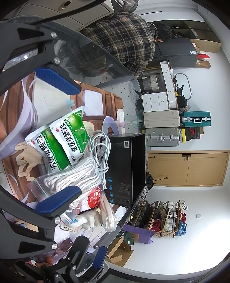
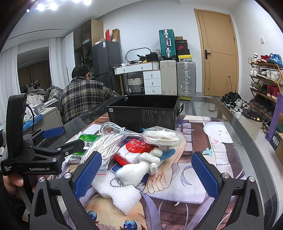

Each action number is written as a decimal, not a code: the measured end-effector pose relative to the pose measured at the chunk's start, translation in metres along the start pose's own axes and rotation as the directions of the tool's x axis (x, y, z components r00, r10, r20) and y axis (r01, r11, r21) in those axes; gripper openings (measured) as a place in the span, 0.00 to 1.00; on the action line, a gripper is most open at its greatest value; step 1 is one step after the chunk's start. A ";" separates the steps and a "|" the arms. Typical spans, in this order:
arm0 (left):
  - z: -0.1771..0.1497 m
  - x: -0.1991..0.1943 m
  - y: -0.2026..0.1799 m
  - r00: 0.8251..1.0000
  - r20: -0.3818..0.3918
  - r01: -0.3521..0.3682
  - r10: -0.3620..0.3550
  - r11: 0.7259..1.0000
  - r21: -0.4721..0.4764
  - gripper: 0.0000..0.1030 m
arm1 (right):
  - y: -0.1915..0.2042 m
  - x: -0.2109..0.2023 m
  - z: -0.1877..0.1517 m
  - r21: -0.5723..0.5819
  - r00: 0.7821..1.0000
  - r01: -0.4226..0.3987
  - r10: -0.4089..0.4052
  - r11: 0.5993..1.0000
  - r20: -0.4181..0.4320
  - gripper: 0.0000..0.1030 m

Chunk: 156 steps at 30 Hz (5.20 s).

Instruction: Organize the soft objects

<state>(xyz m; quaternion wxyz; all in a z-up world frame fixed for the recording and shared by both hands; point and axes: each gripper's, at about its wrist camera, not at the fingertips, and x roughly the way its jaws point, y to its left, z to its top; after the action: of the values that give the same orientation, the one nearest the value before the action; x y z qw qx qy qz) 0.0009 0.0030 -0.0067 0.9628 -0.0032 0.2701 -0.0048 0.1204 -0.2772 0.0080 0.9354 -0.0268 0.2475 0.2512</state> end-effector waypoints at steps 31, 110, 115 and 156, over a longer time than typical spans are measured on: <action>-0.005 0.004 0.001 1.000 -0.005 0.000 0.000 1.000 0.001 1.00 | 0.004 0.007 -0.002 -0.010 1.000 0.012 -0.012 1.000 -0.025 1.00; 0.010 0.086 0.040 0.957 -0.285 0.015 -0.052 0.991 -0.130 0.26 | -0.030 0.083 0.006 0.095 0.936 0.039 -0.003 0.995 -0.352 0.40; 0.010 0.079 0.041 0.961 -0.267 0.032 -0.073 0.988 -0.154 0.16 | -0.031 0.076 0.004 0.099 0.939 0.037 -0.001 0.994 -0.343 0.36; 0.045 -0.003 0.030 0.987 -0.017 0.160 -0.163 0.981 -0.108 0.03 | -0.021 0.005 0.036 0.040 0.992 0.005 0.000 0.999 -0.128 0.31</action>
<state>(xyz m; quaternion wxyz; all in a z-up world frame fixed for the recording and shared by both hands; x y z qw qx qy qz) 0.0221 0.0328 0.0326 0.9542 -0.0763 0.2811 -0.0684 0.1505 -0.2874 0.0355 0.9183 -0.0242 0.3120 0.2427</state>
